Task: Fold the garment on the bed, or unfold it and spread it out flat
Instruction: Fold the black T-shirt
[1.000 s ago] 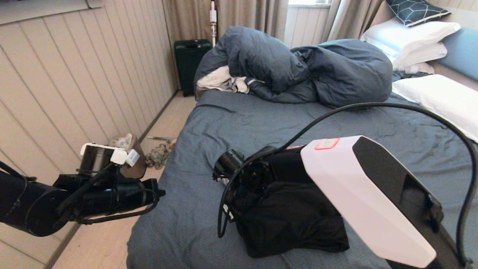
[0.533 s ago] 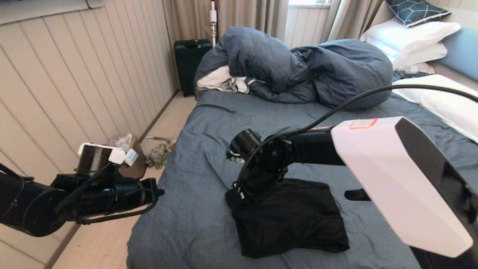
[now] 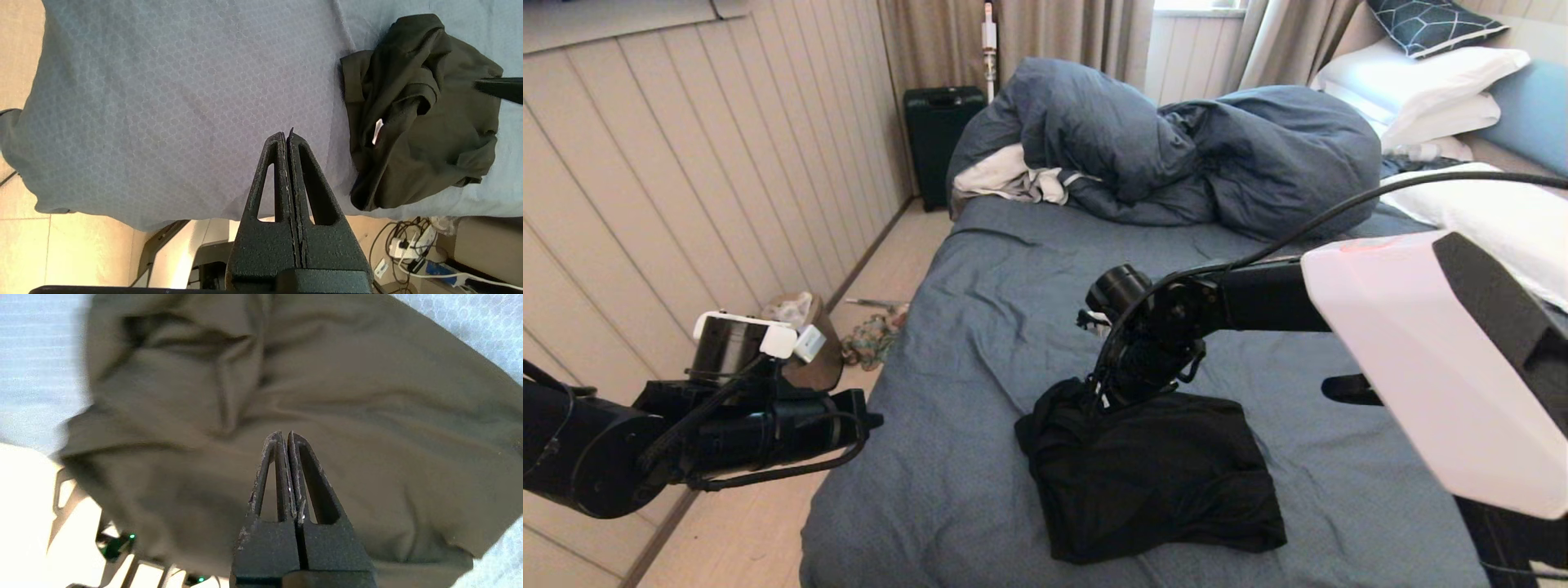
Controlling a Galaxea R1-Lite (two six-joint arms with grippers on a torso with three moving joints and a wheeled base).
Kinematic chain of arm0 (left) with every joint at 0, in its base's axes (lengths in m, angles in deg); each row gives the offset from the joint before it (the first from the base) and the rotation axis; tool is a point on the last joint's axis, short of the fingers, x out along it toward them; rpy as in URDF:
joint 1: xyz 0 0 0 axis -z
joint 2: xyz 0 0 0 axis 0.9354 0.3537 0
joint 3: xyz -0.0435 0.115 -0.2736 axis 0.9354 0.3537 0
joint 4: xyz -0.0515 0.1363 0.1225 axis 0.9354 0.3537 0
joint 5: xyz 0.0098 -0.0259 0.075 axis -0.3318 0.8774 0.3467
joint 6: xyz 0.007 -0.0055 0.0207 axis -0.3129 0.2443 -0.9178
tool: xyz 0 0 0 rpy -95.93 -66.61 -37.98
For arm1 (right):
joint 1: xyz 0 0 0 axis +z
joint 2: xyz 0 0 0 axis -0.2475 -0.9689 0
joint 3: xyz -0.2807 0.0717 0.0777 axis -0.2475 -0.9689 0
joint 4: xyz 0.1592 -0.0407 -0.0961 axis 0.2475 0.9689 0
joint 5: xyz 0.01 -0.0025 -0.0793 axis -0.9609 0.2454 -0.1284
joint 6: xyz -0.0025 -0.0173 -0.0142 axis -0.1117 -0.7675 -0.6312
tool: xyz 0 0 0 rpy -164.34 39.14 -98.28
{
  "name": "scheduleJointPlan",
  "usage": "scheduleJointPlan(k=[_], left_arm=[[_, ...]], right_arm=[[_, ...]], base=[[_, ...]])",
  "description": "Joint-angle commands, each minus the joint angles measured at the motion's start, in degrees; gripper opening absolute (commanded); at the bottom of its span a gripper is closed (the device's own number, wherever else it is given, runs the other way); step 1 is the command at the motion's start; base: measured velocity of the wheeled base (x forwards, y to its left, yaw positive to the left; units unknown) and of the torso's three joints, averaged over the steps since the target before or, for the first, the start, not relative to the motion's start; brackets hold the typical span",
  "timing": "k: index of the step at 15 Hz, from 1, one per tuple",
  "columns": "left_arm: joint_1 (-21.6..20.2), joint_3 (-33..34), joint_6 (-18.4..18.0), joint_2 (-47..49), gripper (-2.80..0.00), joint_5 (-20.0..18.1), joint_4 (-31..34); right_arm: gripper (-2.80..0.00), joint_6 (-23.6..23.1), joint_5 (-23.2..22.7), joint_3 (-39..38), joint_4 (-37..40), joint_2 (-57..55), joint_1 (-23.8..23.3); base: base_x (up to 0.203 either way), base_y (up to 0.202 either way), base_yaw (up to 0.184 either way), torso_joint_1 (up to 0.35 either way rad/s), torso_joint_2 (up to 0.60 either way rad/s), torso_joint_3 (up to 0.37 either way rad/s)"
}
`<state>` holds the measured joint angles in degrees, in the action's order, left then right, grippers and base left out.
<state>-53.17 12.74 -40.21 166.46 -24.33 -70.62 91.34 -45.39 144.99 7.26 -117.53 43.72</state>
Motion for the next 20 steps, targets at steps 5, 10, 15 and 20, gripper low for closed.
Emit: scheduleJointPlan(k=[5,10,15,20], left_arm=[[-1.0,-0.6,0.2,0.5,-2.80,-0.1,-0.2],[-1.1,-0.6,0.2,0.8,-2.80,-0.1,-0.2],[-1.1,-0.5,0.2,1.1,-2.80,-0.1,-0.1],[-1.1,-0.5,0.1,1.9,-2.80,-0.1,-0.1]], right_arm=[[-2.80,-0.4,1.6,2.2,-1.9,-7.1,-0.7],[-2.80,0.3,4.6,5.5,-8.6,-12.8,2.4],[-2.80,2.2,8.6,5.7,-20.1,-13.7,4.6],[-2.80,2.9,9.9,5.7,-26.6,-13.1,7.4]], base=[[0.000,0.000,0.000,0.000,0.00,0.000],[0.000,0.000,0.000,0.000,0.00,0.000],[0.000,0.000,0.000,0.000,0.00,0.000],[0.000,0.000,0.000,0.000,0.00,0.000]])
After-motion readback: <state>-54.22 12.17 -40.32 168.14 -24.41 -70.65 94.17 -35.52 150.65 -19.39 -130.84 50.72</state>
